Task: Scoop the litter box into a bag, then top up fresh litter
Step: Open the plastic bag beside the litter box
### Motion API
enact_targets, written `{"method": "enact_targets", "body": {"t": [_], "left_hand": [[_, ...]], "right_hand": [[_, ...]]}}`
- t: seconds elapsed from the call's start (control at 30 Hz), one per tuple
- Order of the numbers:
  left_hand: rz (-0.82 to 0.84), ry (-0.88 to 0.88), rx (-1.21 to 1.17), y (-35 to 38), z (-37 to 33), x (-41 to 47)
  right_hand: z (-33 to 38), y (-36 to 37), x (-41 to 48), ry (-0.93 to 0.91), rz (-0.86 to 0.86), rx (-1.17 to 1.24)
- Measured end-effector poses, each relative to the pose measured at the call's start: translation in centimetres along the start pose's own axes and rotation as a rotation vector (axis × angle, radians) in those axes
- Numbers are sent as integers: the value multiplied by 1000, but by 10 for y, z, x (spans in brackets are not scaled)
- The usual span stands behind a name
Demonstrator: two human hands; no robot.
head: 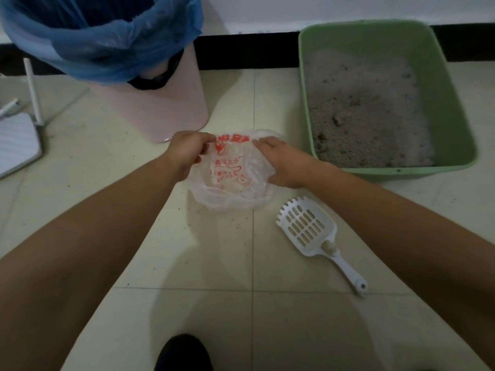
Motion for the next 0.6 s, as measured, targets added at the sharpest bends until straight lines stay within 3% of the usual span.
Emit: {"method": "enact_targets", "body": {"t": [0.1, 0.2, 0.27, 0.37, 0.47, 0.6], "left_hand": [[48, 50, 26, 16, -18, -10], [44, 130, 255, 27, -37, -19], [14, 179, 352, 31, -50, -25], [-57, 248, 312, 34, -66, -35], [-60, 307, 323, 57, -68, -38], [40, 362, 434, 117, -70, -46]], "right_hand": [[0, -12, -13, -13, -107, 52], [0, -22, -29, -62, -223, 119], [-1, -38, -51, -121, -392, 142], [-8, -48, -95, -96, -542, 120], [-14, -17, -130, -69, -409, 1], [-45, 66, -156, 113, 29, -141]]}}
Point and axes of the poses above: each hand's wrist, its own x-axis towards the middle knuckle, its own y-axis out of the palm, z = x × y, the point moved 7 cm from there along x, towards the middle knuckle, and after that the axes turned 5 degrees about z, right-handed, at the moved point
